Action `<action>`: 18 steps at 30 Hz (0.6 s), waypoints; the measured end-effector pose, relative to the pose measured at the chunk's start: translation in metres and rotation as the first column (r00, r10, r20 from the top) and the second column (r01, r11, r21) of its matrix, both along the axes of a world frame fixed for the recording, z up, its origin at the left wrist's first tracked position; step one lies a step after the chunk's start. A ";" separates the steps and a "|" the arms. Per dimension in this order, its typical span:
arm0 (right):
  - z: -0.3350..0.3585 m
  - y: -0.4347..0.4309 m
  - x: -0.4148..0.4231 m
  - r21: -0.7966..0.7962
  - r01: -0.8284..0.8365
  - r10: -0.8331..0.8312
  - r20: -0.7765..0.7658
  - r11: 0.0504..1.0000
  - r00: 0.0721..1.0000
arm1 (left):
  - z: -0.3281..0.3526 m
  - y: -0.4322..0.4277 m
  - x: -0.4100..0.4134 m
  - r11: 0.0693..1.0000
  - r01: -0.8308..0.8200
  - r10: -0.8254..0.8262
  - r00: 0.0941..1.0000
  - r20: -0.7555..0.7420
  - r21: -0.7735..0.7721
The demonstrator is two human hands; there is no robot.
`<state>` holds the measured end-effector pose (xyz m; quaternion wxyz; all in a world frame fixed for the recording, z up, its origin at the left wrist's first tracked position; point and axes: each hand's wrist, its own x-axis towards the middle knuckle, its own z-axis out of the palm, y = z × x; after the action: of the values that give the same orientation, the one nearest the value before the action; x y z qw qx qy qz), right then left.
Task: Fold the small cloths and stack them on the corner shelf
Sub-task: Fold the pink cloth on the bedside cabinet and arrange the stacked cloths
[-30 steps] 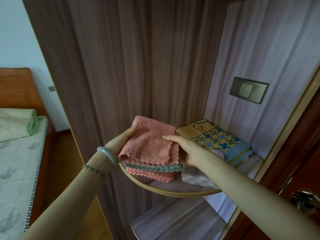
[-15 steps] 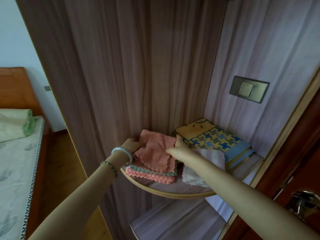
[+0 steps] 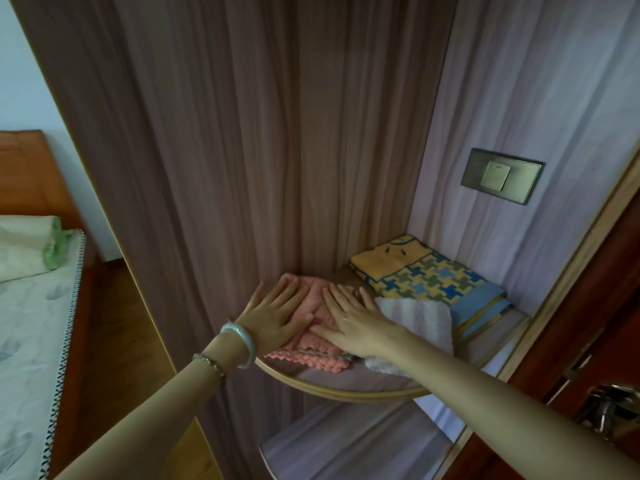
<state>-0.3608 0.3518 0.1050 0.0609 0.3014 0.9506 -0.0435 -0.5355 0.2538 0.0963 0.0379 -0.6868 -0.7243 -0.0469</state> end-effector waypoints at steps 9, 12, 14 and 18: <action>0.043 0.055 0.006 -0.289 0.215 -0.332 -0.458 0.933 0.825 | 0.012 -0.006 -0.025 0.986 -0.064 -0.039 0.807 0.590 0.153; 0.044 0.046 0.011 -0.490 0.225 -0.413 -0.320 0.842 0.853 | 0.003 -0.009 -0.031 0.993 -0.056 -0.019 0.805 0.593 0.108; 0.044 0.039 0.009 -0.537 0.218 -0.389 -0.229 0.815 0.892 | -0.001 -0.010 -0.030 0.994 -0.063 0.002 0.818 0.575 0.086; 0.036 0.035 0.002 -0.537 0.193 -0.381 -0.264 0.821 0.886 | 0.004 -0.008 -0.023 0.998 -0.056 0.032 0.870 0.492 0.036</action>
<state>-0.3586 0.3872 0.1406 -0.0459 0.4043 0.8441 -0.3493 -0.5585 0.2458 0.1000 -0.1295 -0.6346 -0.7242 -0.2365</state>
